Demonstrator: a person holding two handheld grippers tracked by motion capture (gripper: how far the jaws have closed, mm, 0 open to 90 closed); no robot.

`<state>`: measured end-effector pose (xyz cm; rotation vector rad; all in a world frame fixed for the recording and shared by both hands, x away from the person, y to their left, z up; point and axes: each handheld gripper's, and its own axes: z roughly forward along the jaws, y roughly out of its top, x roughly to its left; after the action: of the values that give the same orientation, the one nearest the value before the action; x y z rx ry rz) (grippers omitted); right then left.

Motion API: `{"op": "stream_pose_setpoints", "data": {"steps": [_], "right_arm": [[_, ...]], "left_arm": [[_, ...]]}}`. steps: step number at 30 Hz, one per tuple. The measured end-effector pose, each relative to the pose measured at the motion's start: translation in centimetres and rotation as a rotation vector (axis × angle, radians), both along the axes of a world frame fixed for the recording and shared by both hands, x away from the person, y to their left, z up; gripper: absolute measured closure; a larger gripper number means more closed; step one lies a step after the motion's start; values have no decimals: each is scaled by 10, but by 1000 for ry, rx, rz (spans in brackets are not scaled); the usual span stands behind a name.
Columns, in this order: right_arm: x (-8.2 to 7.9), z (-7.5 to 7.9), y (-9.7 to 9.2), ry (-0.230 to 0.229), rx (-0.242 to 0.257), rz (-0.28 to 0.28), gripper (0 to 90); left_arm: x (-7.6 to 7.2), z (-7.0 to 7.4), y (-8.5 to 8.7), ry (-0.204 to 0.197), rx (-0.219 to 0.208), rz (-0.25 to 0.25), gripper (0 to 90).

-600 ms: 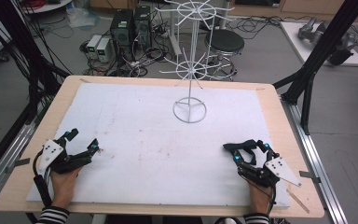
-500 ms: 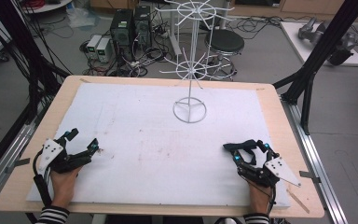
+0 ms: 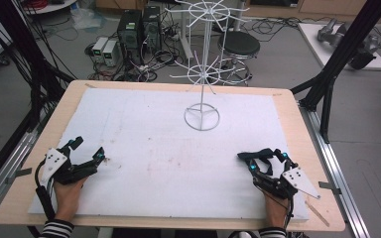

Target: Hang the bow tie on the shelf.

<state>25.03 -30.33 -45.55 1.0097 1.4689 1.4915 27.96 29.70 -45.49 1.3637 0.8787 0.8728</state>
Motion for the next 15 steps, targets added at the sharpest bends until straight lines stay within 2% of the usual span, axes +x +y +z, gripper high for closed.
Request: {"op": "stream_pose_setpoints", "data": {"steps": [6, 10, 12, 15], "right_arm": [[1, 0, 0, -1, 2, -6, 100], [1, 1, -2, 20, 15, -4, 100], [2, 3, -5, 34, 44, -1, 100], [2, 5, -5, 30, 46, -1, 100]], "left_arm": [[0, 0, 0, 1, 1, 0, 135], [0, 0, 0, 2, 5, 0, 135], [0, 0, 0, 1, 1, 0, 135], [0, 0, 0, 2, 3, 0, 135]]}}
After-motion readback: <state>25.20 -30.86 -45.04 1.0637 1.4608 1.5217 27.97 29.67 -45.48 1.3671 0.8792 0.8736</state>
